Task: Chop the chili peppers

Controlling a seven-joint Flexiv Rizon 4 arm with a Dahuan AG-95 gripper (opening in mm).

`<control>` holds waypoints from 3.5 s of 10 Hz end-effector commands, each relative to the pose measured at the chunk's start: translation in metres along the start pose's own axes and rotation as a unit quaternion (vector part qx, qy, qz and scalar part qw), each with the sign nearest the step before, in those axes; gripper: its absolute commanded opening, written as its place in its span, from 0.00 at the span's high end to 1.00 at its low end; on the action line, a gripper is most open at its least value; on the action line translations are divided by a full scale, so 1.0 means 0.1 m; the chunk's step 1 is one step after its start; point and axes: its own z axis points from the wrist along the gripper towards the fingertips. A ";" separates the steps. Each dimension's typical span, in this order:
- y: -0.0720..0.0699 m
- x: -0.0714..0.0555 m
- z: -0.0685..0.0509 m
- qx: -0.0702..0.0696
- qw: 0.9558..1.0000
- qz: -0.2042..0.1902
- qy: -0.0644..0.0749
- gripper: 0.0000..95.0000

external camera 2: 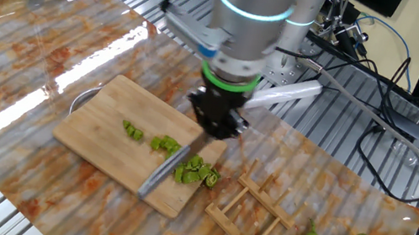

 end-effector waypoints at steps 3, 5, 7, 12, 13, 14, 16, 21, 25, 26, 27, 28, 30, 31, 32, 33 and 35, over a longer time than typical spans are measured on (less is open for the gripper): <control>0.02 0.01 0.04 0.002 1.000 0.011 0.001 1.00; 0.02 0.02 0.05 0.007 1.000 0.018 0.001 1.00; 0.02 0.01 0.06 0.007 1.000 0.027 0.004 1.00; 0.02 0.00 0.09 0.006 1.000 0.024 0.002 1.00; 0.02 0.00 0.09 0.005 1.000 0.024 0.001 1.00; 0.02 0.00 0.09 0.005 1.000 0.023 0.001 1.00; 0.02 0.00 0.09 0.008 1.000 0.018 0.000 1.00; 0.02 0.00 0.09 0.005 0.998 -0.069 0.000 1.00; 0.02 0.00 0.09 0.004 0.997 -0.073 0.000 1.00; 0.02 0.00 0.09 0.003 0.998 -0.059 0.003 1.00; 0.02 0.00 0.09 0.004 0.999 -0.043 0.003 1.00; 0.02 0.00 0.09 0.004 0.999 -0.043 0.003 1.00; 0.28 0.05 0.07 0.004 1.000 -0.005 0.001 1.00; 0.31 0.05 0.08 0.004 1.000 -0.002 0.001 1.00; 0.44 0.06 0.10 0.003 1.000 0.006 -0.001 1.00; 0.49 0.07 0.10 0.002 1.000 0.010 -0.001 1.00; 0.57 0.08 0.13 -0.001 1.000 0.015 -0.005 1.00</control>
